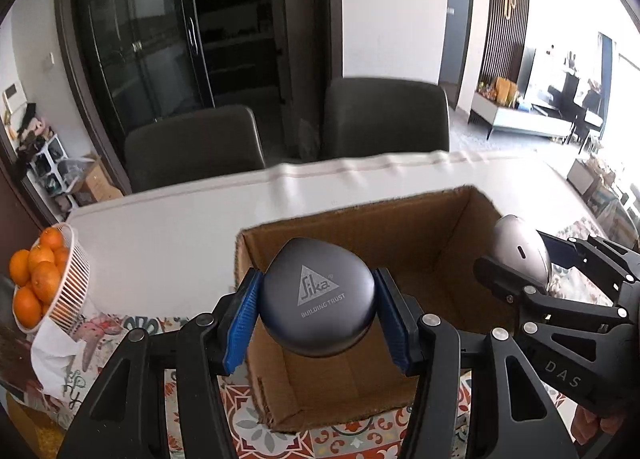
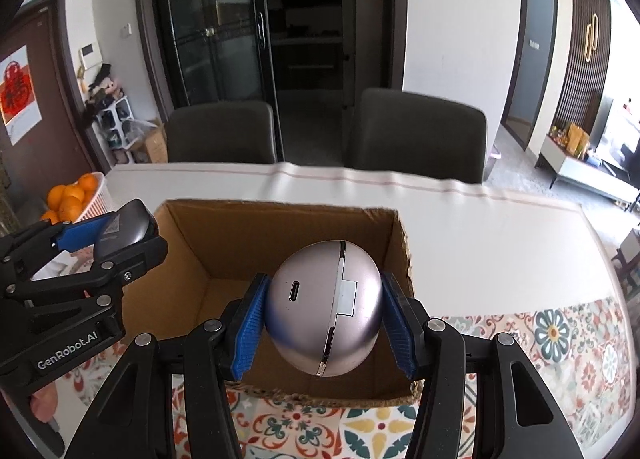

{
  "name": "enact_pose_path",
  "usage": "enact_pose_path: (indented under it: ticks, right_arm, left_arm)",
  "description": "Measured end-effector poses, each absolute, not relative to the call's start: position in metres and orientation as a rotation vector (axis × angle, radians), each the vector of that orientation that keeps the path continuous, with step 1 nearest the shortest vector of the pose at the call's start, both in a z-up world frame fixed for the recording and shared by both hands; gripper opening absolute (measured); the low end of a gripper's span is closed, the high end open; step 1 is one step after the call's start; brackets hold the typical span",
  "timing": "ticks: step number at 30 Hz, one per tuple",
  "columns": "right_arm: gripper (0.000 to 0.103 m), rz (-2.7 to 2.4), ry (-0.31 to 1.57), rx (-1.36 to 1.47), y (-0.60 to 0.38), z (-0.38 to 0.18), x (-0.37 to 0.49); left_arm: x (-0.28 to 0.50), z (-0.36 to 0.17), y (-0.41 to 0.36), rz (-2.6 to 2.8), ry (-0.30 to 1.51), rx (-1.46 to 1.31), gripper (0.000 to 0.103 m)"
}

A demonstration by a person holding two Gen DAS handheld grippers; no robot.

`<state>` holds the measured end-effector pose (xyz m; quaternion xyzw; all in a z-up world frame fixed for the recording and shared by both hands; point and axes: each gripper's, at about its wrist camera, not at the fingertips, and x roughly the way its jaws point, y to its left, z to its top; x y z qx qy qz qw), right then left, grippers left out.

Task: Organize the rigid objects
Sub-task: 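Open both grippers to drop the speaker and case into the box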

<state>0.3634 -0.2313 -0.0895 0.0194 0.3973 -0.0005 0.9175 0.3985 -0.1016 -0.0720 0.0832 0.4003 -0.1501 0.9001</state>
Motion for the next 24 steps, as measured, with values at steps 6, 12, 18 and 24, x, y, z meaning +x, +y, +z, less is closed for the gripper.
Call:
enact_pose_path:
  ticks: [6, 12, 18, 24]
  right_arm:
    - [0.055, 0.008, 0.876, 0.047, -0.235, -0.108, 0.371]
    - [0.055, 0.014, 0.907, 0.037, -0.235, -0.121, 0.373]
    - [0.063, 0.01, 0.904, 0.044, -0.234, -0.119, 0.372]
    - [0.064, -0.045, 0.852, 0.018, -0.236, -0.103, 0.359]
  left_arm:
    - [0.405, -0.091, -0.107, -0.308, 0.887, 0.215, 0.055]
    - [0.407, -0.101, -0.109, -0.302, 0.917, 0.223, 0.055]
    - [0.404, -0.093, -0.109, -0.289, 0.876, 0.236, 0.063]
    - [0.386, -0.075, -0.104, -0.231, 0.794, 0.251, 0.081]
